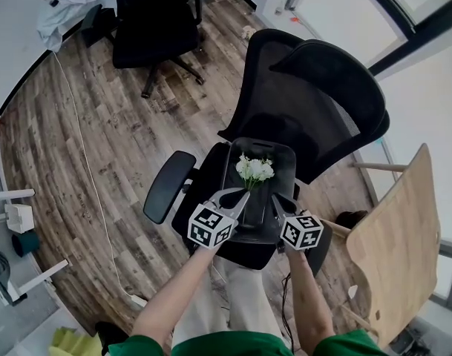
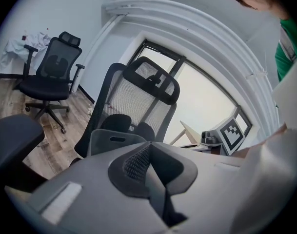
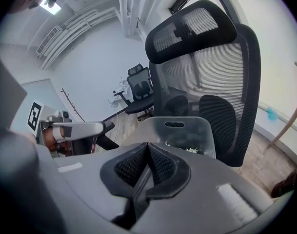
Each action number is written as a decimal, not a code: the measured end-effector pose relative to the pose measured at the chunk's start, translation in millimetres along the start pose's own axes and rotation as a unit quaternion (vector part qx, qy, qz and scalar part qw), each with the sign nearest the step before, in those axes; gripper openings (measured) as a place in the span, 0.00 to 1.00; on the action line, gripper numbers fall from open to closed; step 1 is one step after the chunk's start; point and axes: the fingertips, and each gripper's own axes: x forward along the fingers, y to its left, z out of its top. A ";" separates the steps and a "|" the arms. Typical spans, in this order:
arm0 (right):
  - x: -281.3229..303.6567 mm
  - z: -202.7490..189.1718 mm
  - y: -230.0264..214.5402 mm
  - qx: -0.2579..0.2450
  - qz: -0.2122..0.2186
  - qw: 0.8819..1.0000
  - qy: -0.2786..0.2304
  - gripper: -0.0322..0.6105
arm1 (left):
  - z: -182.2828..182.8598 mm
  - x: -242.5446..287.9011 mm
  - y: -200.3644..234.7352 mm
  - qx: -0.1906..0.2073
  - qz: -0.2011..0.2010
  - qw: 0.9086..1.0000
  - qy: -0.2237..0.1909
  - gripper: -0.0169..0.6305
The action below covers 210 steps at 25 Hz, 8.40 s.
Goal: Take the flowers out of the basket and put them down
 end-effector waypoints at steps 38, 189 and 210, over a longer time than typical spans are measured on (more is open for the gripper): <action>132.8 -68.6 -74.4 0.086 -0.024 0.993 0.077 0.39 | -6.6 38.7 43.9 -0.015 0.007 0.999 -0.028 0.06; -768.8 -162.9 -72.1 0.147 -0.330 0.848 -0.389 0.06 | -57.2 -1.0 -751.8 0.243 -0.439 0.861 0.089 0.06; -859.9 -231.5 -121.1 0.189 -0.383 0.814 -0.394 0.06 | -126.6 51.4 -852.2 0.234 -0.496 0.825 0.136 0.06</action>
